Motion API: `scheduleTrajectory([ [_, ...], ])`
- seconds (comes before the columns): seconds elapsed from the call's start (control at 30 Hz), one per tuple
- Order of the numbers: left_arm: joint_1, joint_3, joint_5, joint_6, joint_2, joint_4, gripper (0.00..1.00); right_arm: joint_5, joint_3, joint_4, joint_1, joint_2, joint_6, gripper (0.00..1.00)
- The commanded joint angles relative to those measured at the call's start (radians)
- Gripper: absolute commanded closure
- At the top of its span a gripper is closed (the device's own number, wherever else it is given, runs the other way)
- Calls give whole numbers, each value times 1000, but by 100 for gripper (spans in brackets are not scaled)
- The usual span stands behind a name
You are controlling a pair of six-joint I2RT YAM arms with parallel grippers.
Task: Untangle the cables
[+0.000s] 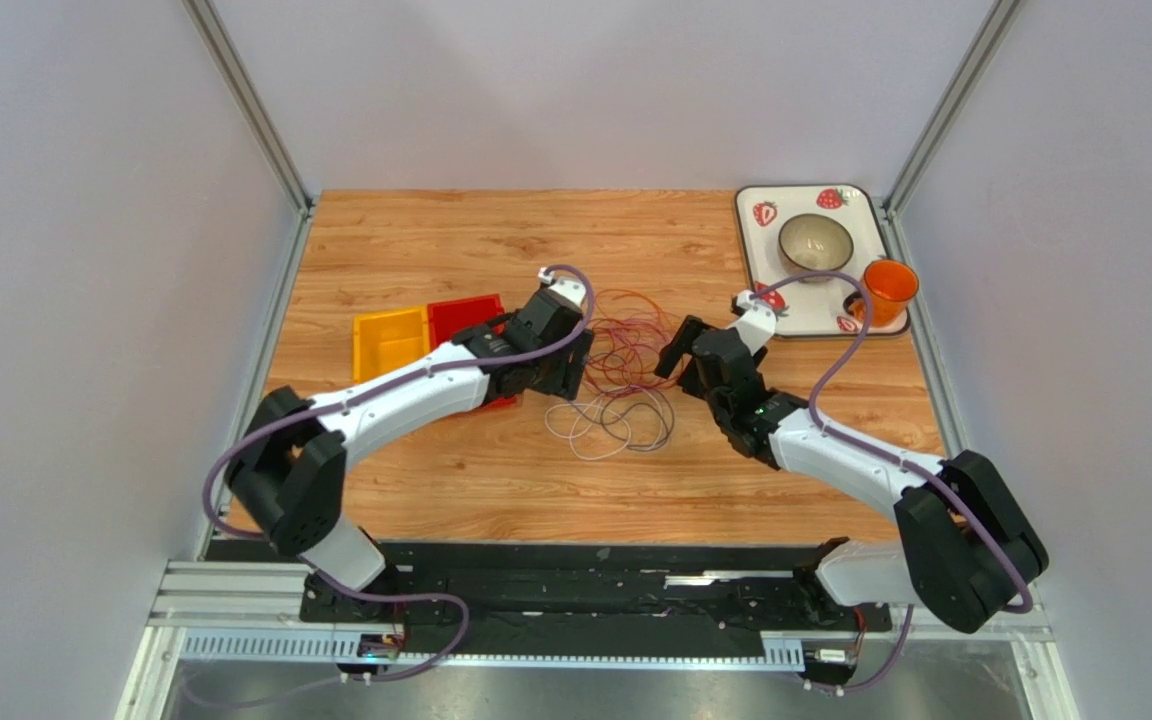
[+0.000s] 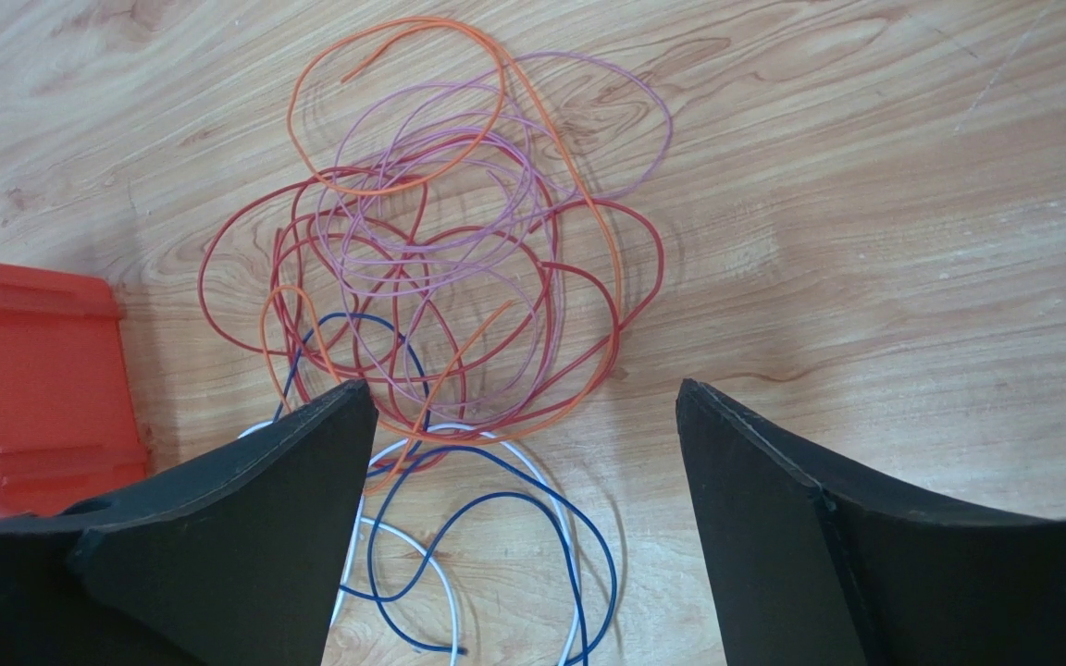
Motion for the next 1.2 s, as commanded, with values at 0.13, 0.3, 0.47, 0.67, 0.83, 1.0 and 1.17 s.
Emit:
scheduleTrajectory([
  [0.13,6,330,-116,130,298,101,40,26,22,-8,-7,-2,32,16],
  [0.3,41,379,-75,152,376,133,40,12,31,-9,-9,10,23,16],
  [0.47,69,412,-55,139,427,109,41,7,43,-14,-9,24,20,16],
  [0.67,104,384,16,106,462,150,43,-2,57,-26,-9,36,17,16],
  [0.83,110,398,88,113,482,179,43,-6,60,-26,-10,39,12,17],
  [1.0,110,433,97,109,516,147,76,-9,69,-34,-10,48,9,17],
  [1.17,110,433,91,113,421,127,100,-14,75,-34,-10,56,3,18],
])
